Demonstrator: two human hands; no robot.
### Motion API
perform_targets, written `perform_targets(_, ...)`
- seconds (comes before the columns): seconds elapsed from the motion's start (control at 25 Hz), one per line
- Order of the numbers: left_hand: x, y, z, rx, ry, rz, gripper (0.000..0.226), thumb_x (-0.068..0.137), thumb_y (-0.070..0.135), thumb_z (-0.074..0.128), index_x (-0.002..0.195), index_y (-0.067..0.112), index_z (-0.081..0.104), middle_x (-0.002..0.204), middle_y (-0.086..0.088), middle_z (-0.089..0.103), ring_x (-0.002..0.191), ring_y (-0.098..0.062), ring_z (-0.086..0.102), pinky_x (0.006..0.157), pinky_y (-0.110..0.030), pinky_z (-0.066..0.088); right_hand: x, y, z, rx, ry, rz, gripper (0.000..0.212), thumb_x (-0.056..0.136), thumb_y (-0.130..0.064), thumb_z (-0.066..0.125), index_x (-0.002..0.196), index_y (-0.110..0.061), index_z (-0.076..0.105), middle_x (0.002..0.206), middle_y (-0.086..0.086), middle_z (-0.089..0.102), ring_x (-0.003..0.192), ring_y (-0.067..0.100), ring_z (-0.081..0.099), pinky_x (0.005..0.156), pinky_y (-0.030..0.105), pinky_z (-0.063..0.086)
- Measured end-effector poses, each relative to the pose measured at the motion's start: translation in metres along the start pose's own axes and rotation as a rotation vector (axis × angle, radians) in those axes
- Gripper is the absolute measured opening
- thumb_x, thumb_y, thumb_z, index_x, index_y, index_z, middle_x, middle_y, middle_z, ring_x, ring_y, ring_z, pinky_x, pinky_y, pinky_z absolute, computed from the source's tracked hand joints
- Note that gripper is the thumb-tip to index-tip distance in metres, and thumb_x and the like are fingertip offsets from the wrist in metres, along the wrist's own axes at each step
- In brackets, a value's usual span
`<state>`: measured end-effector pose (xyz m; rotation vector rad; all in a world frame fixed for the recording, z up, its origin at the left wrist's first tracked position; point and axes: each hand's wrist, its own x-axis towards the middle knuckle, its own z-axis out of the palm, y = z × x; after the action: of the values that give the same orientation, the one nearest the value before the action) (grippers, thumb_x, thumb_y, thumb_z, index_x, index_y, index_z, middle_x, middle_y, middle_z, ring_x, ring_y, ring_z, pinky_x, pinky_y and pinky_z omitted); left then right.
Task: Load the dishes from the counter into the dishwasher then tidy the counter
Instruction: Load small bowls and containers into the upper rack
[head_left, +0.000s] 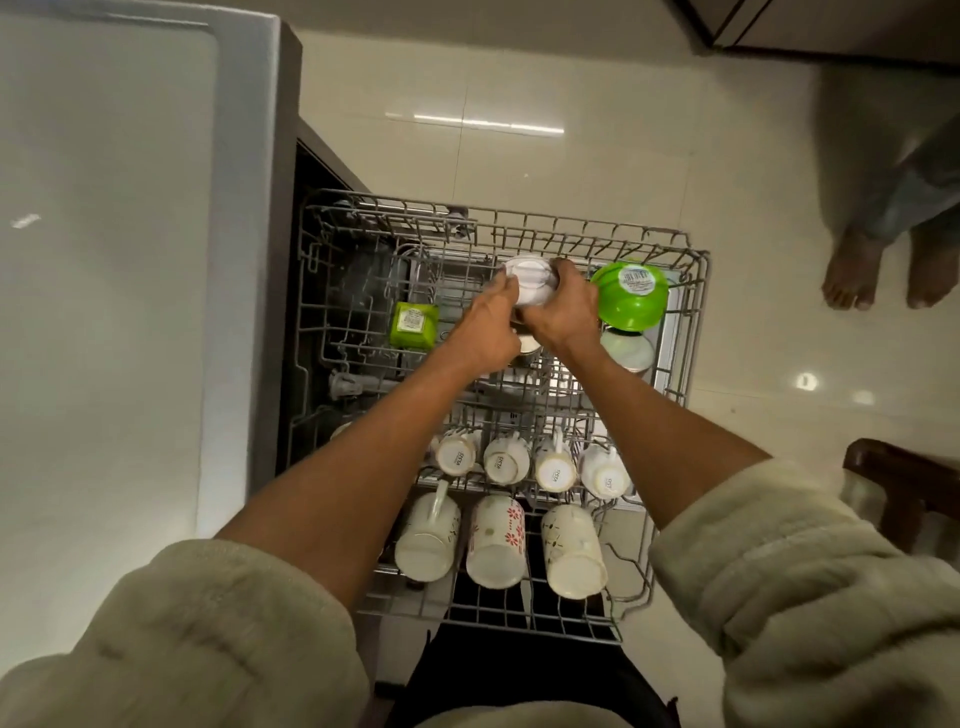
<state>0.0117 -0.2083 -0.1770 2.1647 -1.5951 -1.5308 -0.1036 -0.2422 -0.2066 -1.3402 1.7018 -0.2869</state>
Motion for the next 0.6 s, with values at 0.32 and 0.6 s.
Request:
perform_targets(0.32, 0.009, -0.012, 0.009, 0.112, 0.021, 0.006, 0.090, 0.083, -0.005, 0.057, 0.158, 0.014, 0.012, 0.166, -0.005, 0.005, 0.153, -0.023, 0.008, 0.124, -0.045, 0.017, 0.003, 0.018, 0.008, -0.161, 0.009, -0.096, 0.060, 0.076, -0.018, 0.076, 0.131, -0.005, 0.056, 0.120, 0.012, 0.065, 0.111, 0.028, 0.060, 0.096, 0.039, 0.052)
perform_targets(0.6, 0.009, -0.013, 0.014, 0.219, 0.047, 0.024, 0.089, 0.083, -0.004, 0.056, 0.158, 0.012, 0.011, 0.166, -0.007, 0.005, 0.153, -0.021, 0.005, 0.124, -0.039, 0.009, 0.002, 0.027, 0.011, -0.178, -0.007, -0.128, 0.055, 0.078, -0.002, 0.060, 0.132, -0.006, 0.057, 0.124, 0.009, 0.066, 0.114, 0.027, 0.060, 0.098, 0.043, 0.052)
